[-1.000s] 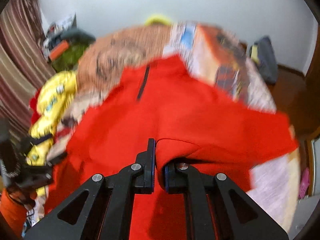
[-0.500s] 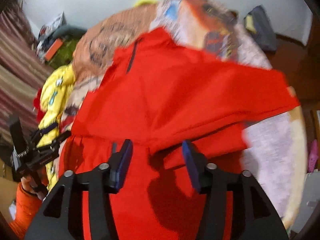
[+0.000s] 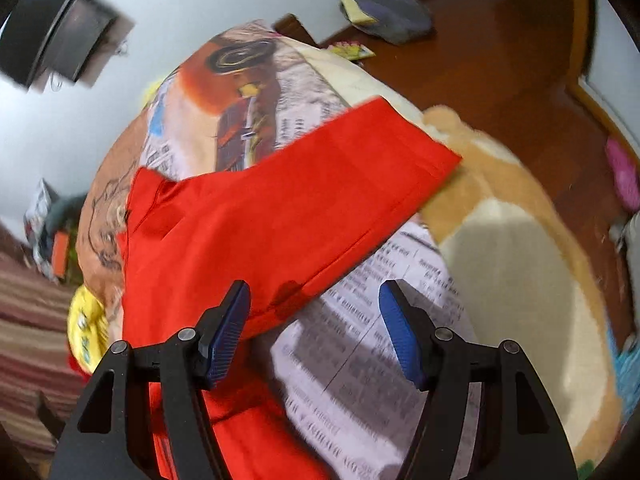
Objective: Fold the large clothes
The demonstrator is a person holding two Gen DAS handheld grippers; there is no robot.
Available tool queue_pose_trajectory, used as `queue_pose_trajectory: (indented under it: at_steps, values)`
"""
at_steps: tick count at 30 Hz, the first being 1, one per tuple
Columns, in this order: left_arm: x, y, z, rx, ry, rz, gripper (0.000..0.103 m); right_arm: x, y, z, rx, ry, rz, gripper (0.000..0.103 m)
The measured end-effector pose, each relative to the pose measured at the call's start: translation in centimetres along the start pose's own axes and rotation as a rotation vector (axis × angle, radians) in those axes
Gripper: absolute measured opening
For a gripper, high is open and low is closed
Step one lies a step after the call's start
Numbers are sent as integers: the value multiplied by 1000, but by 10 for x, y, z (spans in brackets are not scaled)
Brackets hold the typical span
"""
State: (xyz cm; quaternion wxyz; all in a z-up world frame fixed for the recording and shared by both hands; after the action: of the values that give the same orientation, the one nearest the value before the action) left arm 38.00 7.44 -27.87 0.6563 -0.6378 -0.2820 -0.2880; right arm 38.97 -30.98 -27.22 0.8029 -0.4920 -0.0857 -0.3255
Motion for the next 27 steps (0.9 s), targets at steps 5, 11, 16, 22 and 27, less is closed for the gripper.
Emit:
queue_pose_trajectory:
  at_steps: [5,11,16,22,27]
  values:
    - [-4,9,4,16,-9,18,76,17,19,3,7,10,-42,63]
    - [-9,12,15,43,-35,29,76,35,31,-3,-98,-49,-69,38]
    - [-7,2,25,50,-51,12,76,34,26,12,-90,-145,-65,6]
    - [0,-23,33,54,-40,-33,76,34,-21,82,-20,-293,-135,4]
    - [8,-49,41,40,-60,-78,76,29,-69,171,107,-414,-192,4]
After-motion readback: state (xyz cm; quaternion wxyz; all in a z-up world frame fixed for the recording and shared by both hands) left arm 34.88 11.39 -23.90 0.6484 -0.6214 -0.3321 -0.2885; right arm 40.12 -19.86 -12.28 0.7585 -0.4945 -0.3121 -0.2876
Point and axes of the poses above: each gripper's, at about its wrist camera, not at the fingertips, and y roughly the way its jaws point, z to its left, x to its top, the point moved 8 cm from there along y, roughly the way its jaws point, and after that the axes turned 12 degrees about -z, right-handed, at the moved point
